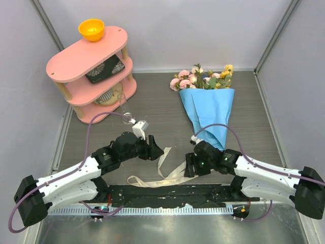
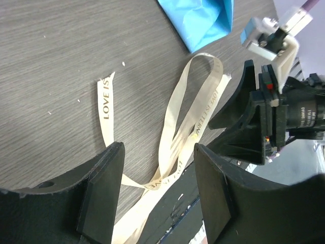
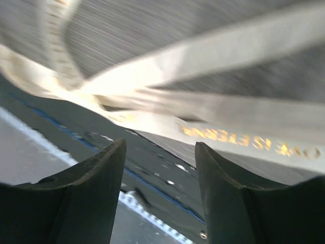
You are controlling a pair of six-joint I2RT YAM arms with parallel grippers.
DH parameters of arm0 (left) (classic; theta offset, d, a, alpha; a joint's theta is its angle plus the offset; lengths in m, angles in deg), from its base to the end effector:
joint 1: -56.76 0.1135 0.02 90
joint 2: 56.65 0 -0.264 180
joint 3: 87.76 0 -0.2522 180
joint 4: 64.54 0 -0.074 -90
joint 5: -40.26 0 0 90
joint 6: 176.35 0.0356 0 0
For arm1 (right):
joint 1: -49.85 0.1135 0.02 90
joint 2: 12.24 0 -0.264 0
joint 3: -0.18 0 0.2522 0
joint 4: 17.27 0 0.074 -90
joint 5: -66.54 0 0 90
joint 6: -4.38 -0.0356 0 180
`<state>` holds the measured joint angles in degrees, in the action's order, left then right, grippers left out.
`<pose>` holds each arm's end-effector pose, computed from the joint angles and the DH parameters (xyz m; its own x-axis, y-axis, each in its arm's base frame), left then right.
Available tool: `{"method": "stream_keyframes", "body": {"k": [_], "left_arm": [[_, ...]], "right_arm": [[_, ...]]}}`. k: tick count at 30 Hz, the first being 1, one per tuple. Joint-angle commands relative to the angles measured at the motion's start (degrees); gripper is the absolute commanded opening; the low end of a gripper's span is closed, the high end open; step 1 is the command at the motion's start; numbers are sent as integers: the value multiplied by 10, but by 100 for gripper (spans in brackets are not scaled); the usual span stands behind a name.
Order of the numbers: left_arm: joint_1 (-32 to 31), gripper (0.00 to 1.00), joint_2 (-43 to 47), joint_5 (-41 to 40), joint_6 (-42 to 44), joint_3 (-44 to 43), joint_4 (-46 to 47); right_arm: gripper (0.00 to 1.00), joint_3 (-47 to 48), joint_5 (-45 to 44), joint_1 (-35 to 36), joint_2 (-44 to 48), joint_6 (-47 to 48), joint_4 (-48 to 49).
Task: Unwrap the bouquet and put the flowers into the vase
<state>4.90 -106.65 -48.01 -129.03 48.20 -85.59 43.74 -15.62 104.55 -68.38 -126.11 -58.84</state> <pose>0.1219 -0.1570 0.2398 -0.7504 -0.1415 -0.6457 0.4000 0.6804 -0.6140 0.1018 0.1522 0.1892 -0.9112 -0.1737 -0.3736 -0.3459 0.8153 0.4644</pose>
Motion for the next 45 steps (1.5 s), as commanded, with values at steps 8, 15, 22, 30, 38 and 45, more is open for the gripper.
{"method": "stream_keyframes", "body": {"k": [8,15,22,30,38,45], "left_arm": [[-1,61,-38,59,16,-37,13],[-1,65,4,27,20,-36,-37],[3,80,17,-12,54,-56,-119],[43,86,-153,87,181,-182,-218],[36,63,-404,207,323,-311,-322],[-6,69,-480,168,322,-342,-301]], "right_arm": [[62,-71,-73,6,-20,-83,61],[63,61,-108,5,-236,-32,199],[64,179,-187,4,-285,23,113],[67,98,-247,-1,-125,2,22],[72,27,-272,-10,41,-20,0],[72,18,-277,-15,80,-26,-20]]}}
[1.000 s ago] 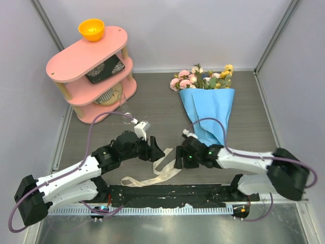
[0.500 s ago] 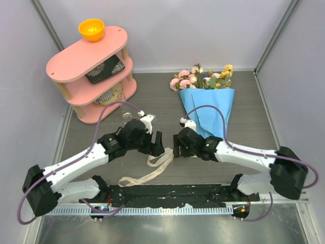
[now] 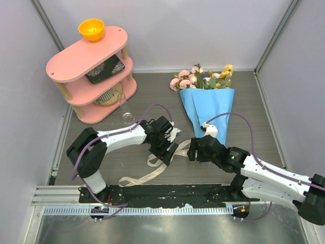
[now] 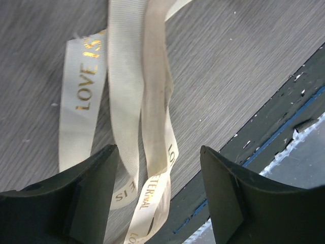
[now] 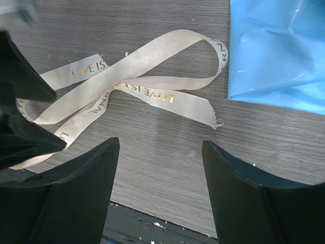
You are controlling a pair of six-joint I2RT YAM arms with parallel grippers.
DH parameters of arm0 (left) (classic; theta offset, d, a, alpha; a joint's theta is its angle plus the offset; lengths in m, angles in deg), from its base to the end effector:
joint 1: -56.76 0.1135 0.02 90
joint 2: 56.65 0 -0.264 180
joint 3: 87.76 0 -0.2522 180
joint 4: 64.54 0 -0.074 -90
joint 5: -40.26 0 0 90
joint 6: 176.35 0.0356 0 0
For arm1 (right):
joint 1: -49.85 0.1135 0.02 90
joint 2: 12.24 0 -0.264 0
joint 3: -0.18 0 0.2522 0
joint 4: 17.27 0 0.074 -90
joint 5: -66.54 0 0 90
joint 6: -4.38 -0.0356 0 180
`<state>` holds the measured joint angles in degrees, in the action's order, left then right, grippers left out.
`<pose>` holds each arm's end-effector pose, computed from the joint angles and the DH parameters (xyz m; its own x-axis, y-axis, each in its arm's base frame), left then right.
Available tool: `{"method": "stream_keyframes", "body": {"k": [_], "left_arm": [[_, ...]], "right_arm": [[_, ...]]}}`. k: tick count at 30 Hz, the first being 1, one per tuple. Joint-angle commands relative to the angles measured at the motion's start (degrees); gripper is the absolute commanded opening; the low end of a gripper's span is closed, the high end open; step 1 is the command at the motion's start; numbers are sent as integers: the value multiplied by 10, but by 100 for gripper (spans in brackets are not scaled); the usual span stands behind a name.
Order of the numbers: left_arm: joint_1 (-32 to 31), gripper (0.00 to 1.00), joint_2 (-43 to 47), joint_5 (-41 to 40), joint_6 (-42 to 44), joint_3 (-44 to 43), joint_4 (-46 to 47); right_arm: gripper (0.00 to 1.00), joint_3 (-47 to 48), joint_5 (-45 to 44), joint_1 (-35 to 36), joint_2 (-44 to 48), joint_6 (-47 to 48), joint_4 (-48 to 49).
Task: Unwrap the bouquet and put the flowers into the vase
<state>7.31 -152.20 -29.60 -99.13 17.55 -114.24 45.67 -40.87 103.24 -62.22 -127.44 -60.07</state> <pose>0.1967 -0.2488 0.1852 -0.7721 0.5830 -0.2528 0.6327 0.6688 -0.3903 0.1129 0.1340 0.2166 -0.7566 0.0485 -0.6521 -0.1884 0.9388 0.2884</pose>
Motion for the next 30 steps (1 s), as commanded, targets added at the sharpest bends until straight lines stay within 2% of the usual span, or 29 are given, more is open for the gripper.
{"method": "stream_keyframes", "body": {"k": [1,7,8,10,16,17,20,24,30], "left_arm": [[-41,68,-34,-39,24,-42,-21],[-92,51,-65,-185,-9,-61,-18],[-94,45,-67,-197,-13,-60,-19],[-100,41,-68,-255,-19,-57,-19],[-95,23,-55,-357,-42,-24,-12],[-92,12,-48,-378,-52,-20,-15],[-82,0,-13,-408,-93,11,-12],[-79,0,71,-451,-185,64,-4],[-41,0,266,-585,-351,125,-77]], "right_arm": [[72,-3,-26,-3,21,-12,-9],[73,-4,-32,-2,33,-6,-15],[73,-3,-32,-3,32,-5,-15],[73,-2,-32,-3,30,-4,-15],[72,5,-34,-3,25,3,-15],[73,7,-37,-3,26,3,-15],[72,7,-38,-3,25,4,-14],[73,5,-36,-3,21,6,-10],[72,6,-33,-3,14,10,-4]]}}
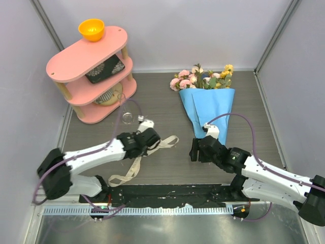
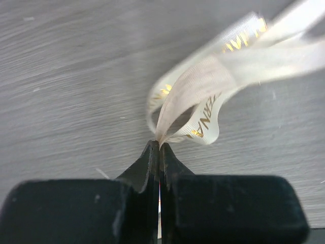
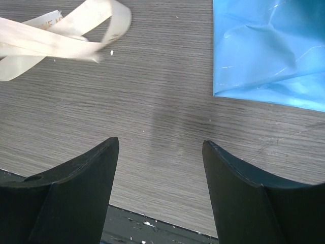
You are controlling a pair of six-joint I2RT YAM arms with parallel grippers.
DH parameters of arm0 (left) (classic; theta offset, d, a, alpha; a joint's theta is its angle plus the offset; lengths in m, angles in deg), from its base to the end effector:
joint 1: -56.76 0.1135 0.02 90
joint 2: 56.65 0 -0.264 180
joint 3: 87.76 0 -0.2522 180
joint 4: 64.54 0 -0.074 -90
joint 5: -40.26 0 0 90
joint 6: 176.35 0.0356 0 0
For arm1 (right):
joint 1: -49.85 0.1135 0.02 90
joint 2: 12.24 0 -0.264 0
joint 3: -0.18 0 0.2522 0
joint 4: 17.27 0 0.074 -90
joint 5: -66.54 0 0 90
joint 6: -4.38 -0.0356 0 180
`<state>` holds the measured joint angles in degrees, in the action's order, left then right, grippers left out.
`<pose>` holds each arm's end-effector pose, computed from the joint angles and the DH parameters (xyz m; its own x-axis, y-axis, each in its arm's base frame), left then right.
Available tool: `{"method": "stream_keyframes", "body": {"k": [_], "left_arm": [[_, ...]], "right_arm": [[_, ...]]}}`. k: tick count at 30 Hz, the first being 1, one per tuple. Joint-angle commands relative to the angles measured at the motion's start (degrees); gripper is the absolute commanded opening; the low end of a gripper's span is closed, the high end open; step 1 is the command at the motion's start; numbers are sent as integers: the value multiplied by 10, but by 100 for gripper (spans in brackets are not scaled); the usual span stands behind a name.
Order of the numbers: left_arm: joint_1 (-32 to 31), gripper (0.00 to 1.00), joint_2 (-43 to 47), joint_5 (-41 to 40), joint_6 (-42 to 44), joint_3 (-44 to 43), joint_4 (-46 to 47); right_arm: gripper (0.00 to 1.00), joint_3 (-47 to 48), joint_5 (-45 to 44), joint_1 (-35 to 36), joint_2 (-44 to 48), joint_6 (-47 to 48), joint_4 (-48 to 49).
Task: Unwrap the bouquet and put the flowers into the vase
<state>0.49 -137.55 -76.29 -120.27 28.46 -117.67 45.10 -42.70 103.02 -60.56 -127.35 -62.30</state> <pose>0.1549 -0.2033 0.2003 -0.8020 0.3022 -0.5152 0.2561 0.9532 0.1605 0.1099 0.1271 0.2152 -0.7505 0.0463 -0.6593 -0.1677 0.9516 0.2577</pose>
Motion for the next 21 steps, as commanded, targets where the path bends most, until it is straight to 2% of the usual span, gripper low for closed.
{"method": "stream_keyframes", "body": {"k": [1,2,6,8,11,14,21], "left_arm": [[35,0,148,-125,-153,21,-58],[47,0,209,-137,-162,34,-64],[160,0,324,-128,-165,48,-89],[231,0,349,-130,-129,32,-98],[304,0,371,-165,-71,-15,-115],[353,0,376,-230,-13,-53,-125],[402,0,395,-319,68,-85,-73]], "right_arm": [[73,13,-15,-1,-5,11,20],[73,14,-14,0,-7,13,19],[73,20,-12,-2,-13,17,21],[73,23,-14,-2,-16,20,20],[72,29,-14,-3,-18,24,20],[73,33,-17,-3,-20,24,18],[72,44,-24,-2,-27,28,9]]}}
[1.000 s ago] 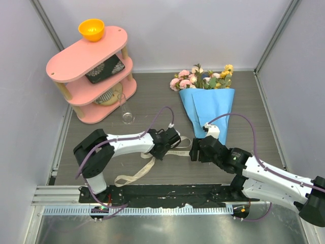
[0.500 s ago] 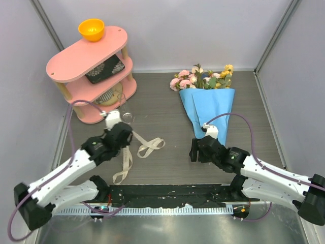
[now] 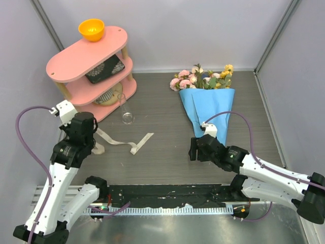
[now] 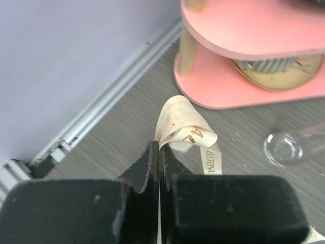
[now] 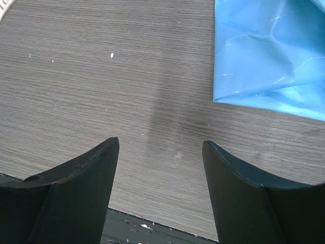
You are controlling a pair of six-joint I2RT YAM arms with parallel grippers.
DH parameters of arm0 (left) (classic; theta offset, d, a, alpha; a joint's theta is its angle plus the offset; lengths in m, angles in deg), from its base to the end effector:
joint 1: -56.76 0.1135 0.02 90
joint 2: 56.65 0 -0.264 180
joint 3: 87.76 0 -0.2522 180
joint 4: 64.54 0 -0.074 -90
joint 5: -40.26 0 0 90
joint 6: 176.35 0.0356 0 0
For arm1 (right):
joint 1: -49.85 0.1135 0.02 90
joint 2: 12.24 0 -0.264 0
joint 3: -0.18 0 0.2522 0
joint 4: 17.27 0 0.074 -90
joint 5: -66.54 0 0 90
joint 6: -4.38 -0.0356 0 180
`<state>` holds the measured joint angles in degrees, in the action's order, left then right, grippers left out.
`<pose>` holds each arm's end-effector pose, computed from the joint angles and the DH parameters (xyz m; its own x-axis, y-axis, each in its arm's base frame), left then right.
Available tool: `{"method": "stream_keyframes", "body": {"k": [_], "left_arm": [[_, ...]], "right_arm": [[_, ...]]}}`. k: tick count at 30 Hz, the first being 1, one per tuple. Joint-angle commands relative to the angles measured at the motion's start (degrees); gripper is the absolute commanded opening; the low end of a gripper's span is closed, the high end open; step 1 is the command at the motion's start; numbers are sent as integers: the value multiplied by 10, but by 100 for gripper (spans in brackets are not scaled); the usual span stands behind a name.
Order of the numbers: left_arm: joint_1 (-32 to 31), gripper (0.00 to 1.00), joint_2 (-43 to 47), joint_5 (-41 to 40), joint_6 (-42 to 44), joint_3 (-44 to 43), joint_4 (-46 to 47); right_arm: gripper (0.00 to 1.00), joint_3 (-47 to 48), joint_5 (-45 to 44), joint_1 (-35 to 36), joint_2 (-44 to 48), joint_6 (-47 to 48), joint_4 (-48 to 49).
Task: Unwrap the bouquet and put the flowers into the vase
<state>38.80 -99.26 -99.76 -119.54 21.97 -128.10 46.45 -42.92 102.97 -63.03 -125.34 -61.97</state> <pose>0.1297 -0.0134 0.3525 -0.2520 -0.2880 -0.9239 -0.6337 0.7706 -0.0674 0.1144 0.1327 0.2167 -0.7481 0.0069 -0.6636 -0.1893 0.9562 0.2234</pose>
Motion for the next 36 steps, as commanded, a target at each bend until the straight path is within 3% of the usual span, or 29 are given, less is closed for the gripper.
{"method": "stream_keyframes", "body": {"k": [1,9,16,20,22,24,26,29,30,33,36], "left_arm": [[21,0,15,-94,66,-21,35],[35,0,54,-183,159,-51,102],[35,0,96,-236,391,-71,265],[35,0,103,-235,432,-85,318],[34,0,97,-228,419,-92,306],[35,0,90,-198,352,-94,253],[35,0,74,-133,259,-96,152],[34,0,43,-58,112,-60,71],[34,0,38,-2,62,-45,66],[35,0,26,57,3,21,75],[35,1,25,63,-45,59,76]], "right_arm": [[73,33,-24,-2,-3,9,4],[73,43,-33,-3,-14,15,-1],[73,45,-29,-2,-28,18,9],[73,44,-26,-3,-32,18,13],[72,44,-24,-3,-35,18,15],[73,45,-22,-3,-35,18,16],[72,44,-22,-3,-34,16,17],[73,45,-22,-4,-34,13,18],[73,45,-22,-3,-33,13,18],[73,47,-22,-4,-30,11,11],[73,47,-26,-3,-20,11,1]]}}
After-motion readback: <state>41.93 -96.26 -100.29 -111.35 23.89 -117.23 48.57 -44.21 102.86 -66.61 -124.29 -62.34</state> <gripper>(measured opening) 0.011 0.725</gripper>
